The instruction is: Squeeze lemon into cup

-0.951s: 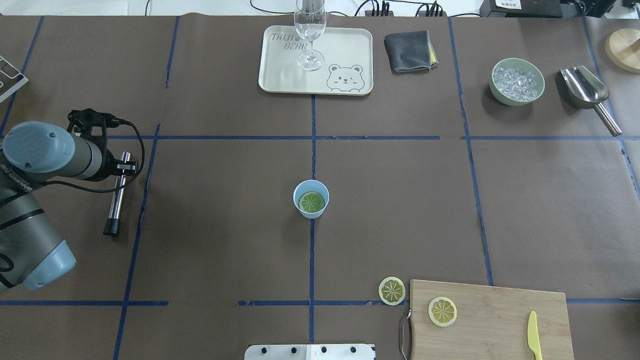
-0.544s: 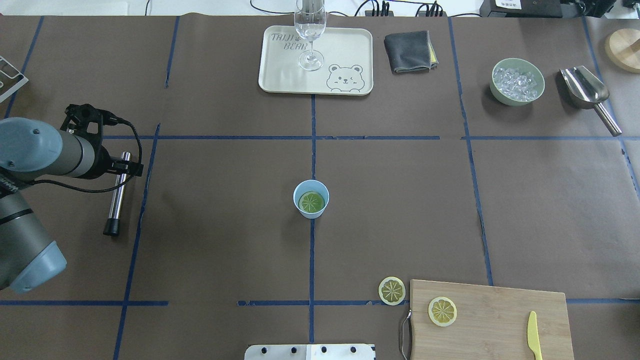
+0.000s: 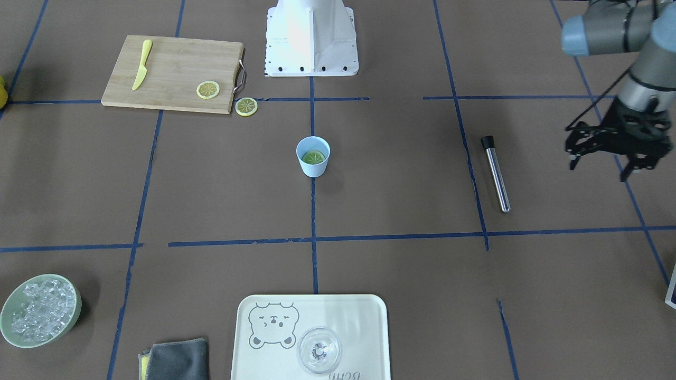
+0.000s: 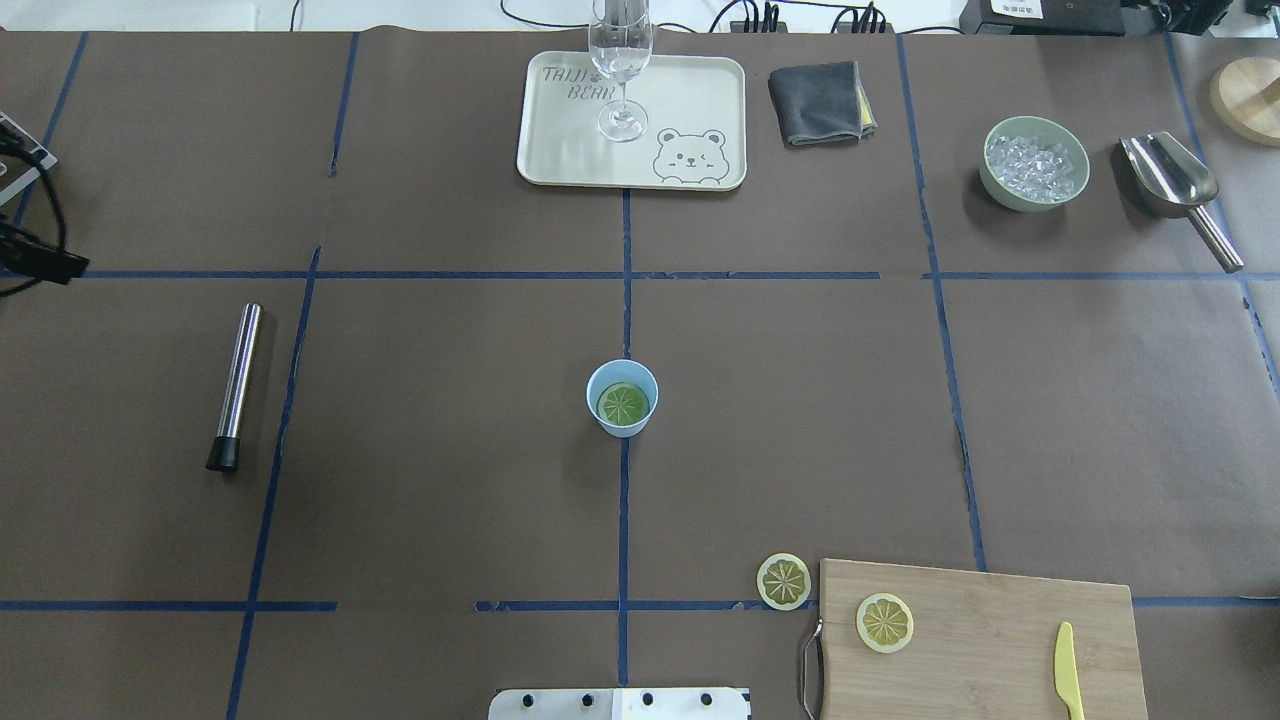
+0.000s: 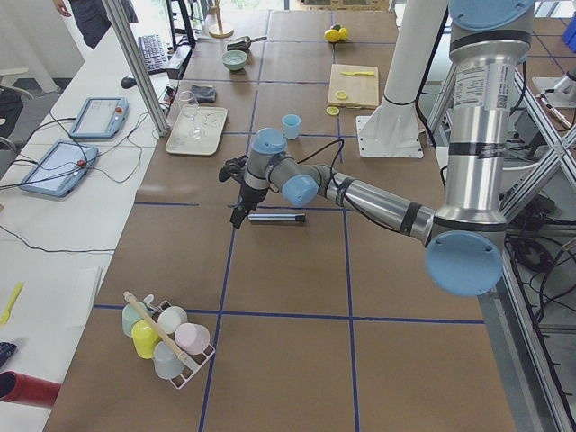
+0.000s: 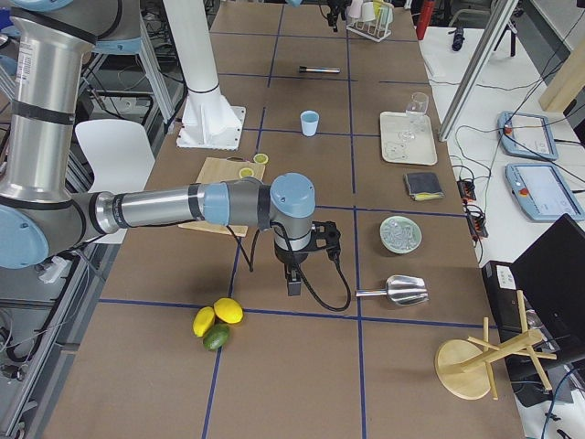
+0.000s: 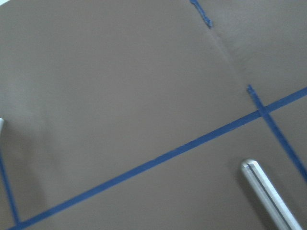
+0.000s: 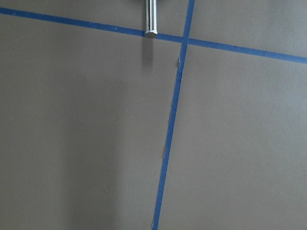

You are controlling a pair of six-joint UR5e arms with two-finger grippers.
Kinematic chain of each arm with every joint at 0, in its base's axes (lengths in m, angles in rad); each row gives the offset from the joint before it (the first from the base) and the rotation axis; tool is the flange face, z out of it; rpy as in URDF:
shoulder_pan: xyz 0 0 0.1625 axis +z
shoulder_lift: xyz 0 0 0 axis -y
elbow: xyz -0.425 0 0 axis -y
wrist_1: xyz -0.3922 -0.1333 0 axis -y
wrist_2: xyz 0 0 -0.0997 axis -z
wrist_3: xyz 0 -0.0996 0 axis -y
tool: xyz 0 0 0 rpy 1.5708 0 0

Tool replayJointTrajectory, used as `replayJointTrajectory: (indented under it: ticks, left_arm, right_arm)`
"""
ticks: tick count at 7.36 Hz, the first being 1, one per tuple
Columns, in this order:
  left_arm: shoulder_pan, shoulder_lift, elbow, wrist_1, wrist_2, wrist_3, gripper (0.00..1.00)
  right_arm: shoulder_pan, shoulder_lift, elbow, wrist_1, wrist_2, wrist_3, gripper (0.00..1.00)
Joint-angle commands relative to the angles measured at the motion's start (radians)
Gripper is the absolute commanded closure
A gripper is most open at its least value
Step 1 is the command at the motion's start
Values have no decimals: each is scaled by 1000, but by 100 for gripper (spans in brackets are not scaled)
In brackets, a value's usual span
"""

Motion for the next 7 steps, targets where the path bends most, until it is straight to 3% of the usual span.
replayJointTrajectory:
  ticks: [1,3,5,7]
  left_arm:
    - [-292,20,84,80,-126,361,0]
    - [-401,-27,97,349,-137,445,0]
    - [-405,-15,123,474,-148,445,0]
    - [-407,72,126,476,-420,433,0]
  right_arm:
    - [5,-2,1,0,2,-1,0]
    - [5,-1,1,0,2,-1,0]
    - [8,-1,-1,0,2,1,0]
    - [8,-1,1,0,2,1,0]
